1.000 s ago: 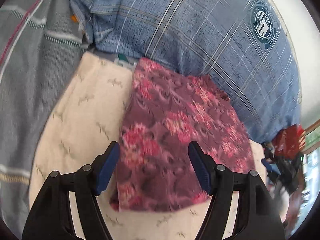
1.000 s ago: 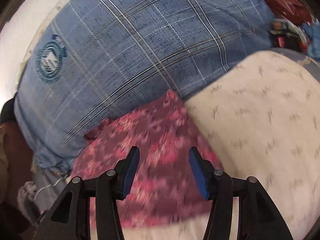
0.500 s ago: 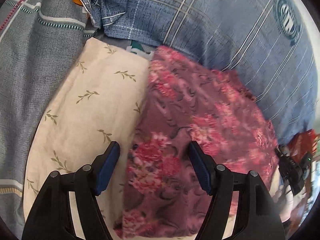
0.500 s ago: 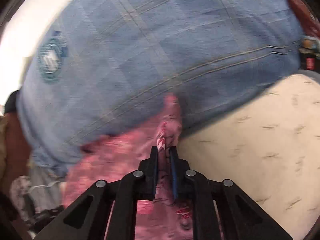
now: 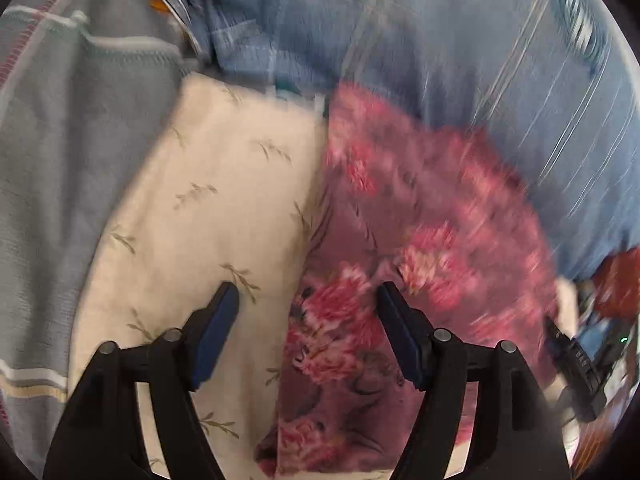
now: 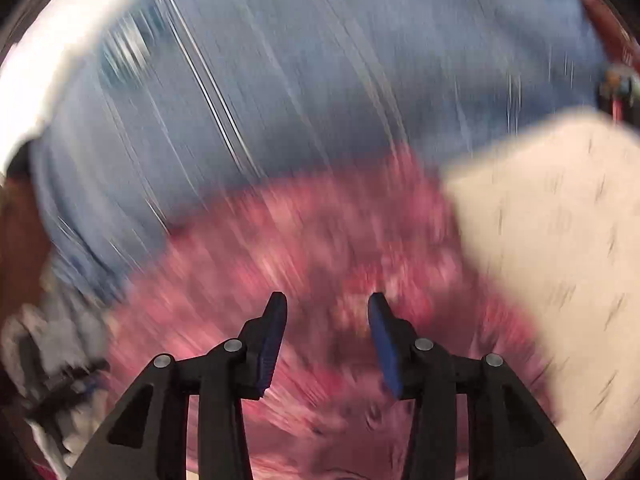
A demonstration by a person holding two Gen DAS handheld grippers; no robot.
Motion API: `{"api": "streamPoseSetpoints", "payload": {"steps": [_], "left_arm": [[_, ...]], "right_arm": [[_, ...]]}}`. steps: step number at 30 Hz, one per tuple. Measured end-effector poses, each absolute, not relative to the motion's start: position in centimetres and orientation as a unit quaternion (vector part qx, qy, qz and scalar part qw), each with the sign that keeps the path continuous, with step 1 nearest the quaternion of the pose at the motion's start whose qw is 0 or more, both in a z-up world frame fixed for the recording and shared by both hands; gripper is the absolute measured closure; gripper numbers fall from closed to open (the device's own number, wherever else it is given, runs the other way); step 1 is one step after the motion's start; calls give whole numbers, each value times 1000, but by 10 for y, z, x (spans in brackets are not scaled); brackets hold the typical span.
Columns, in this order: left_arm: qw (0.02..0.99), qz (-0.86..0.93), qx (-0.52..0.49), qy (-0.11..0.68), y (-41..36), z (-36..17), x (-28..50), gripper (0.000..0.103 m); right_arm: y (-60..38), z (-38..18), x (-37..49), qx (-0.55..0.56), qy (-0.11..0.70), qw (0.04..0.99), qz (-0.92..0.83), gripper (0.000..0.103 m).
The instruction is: Fold small clothes
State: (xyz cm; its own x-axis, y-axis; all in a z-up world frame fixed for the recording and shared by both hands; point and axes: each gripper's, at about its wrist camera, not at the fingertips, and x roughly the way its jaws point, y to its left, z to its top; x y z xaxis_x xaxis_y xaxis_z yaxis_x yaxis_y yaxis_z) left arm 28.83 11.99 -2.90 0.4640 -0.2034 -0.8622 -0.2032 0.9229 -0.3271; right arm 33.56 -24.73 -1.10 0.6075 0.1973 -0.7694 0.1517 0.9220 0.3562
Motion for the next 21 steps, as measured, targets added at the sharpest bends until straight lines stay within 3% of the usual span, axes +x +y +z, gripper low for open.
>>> {"api": "streamPoseSetpoints", "payload": {"steps": [2, 4, 7, 10, 15, 21], "left_arm": [[840, -8, -171, 514, 113, -18, 285, 31], [845, -32, -193, 498, 121, -7, 280, 31], [854, -4, -219, 472, 148, 7, 272, 31], [849, 27, -239, 471, 176, 6, 267, 31], [829, 43, -277, 483, 203, -4, 261, 31], [817, 29, -311, 485, 214, -11, 264, 31]], "right_arm": [[-238, -4, 323, 173, 407, 897, -4, 58], [-230, 9, 319, 176, 429, 886, -25, 56], [-211, 35, 302, 194, 400, 896, 24, 55], [-164, 51, 288, 171, 398, 896, 101, 45], [-58, 46, 261, 26, 414, 877, 243, 41], [24, 4, 233, -152, 417, 846, 297, 41]]}}
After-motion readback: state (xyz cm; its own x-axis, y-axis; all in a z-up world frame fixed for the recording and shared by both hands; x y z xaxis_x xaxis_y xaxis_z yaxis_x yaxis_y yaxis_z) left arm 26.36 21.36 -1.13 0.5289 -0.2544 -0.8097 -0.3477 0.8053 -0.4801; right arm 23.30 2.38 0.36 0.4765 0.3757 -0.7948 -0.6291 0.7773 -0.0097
